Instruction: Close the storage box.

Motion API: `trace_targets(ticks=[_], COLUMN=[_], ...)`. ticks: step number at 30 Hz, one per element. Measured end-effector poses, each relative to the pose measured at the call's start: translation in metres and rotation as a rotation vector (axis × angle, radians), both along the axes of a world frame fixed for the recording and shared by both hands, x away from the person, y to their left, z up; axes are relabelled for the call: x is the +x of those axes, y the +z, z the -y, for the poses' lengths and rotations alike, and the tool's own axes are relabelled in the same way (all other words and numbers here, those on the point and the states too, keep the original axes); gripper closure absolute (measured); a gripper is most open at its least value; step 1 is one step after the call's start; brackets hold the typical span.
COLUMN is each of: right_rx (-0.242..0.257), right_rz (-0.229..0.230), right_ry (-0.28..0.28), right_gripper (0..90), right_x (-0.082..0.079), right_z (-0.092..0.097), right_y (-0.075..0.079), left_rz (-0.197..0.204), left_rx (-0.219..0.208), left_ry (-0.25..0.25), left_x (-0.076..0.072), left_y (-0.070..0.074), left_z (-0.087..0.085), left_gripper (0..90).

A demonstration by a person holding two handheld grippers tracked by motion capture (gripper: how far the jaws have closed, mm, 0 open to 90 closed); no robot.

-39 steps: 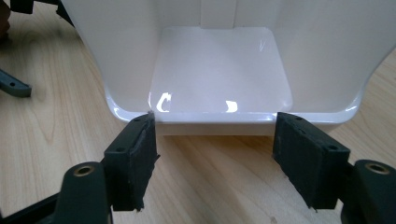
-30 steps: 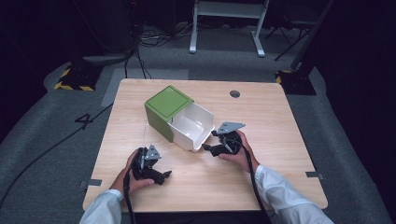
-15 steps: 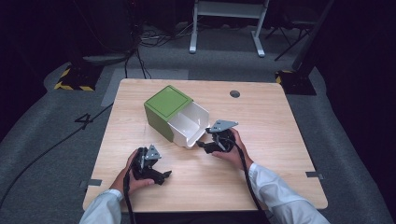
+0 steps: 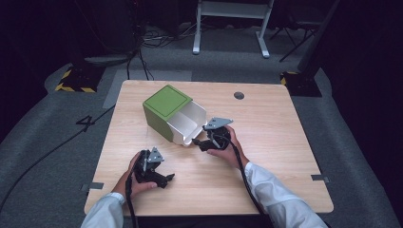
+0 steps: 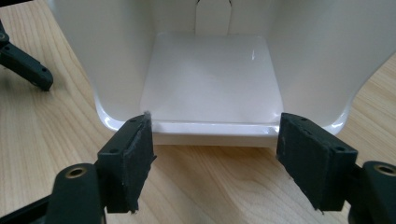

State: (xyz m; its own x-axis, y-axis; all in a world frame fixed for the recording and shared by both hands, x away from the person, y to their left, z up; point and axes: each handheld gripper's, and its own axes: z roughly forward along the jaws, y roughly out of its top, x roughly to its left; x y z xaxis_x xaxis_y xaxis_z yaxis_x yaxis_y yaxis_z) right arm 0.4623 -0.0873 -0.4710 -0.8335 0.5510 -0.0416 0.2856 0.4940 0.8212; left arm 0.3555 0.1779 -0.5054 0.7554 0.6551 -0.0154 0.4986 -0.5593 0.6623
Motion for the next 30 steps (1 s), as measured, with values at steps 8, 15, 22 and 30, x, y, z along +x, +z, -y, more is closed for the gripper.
trace_targets(ticks=[8,15,22,30], right_rx=[-0.01,-0.008,-0.003,0.01], right_rz=[-0.005,-0.023,-0.02,-0.029], right_ry=[-0.002,-0.015,-0.02,-0.031], right_gripper=[26.0,24.6,23.2,25.6], right_x=[0.005,0.009,0.011,0.009], right_z=[-0.011,-0.016,-0.02,-0.019], right_y=[0.002,0.001,-0.001,-0.007], left_rz=[-0.002,-0.002,-0.002,-0.002], left_rx=[-0.002,-0.001,-0.001,-0.001], left_ry=[0.0,0.0,0.0,0.0], left_x=[0.0,0.0,0.0,0.0], left_y=[0.0,0.0,0.0,0.0], left_z=[0.0,0.0,0.0,0.0], left_gripper=[0.4,0.5,0.4,0.5])
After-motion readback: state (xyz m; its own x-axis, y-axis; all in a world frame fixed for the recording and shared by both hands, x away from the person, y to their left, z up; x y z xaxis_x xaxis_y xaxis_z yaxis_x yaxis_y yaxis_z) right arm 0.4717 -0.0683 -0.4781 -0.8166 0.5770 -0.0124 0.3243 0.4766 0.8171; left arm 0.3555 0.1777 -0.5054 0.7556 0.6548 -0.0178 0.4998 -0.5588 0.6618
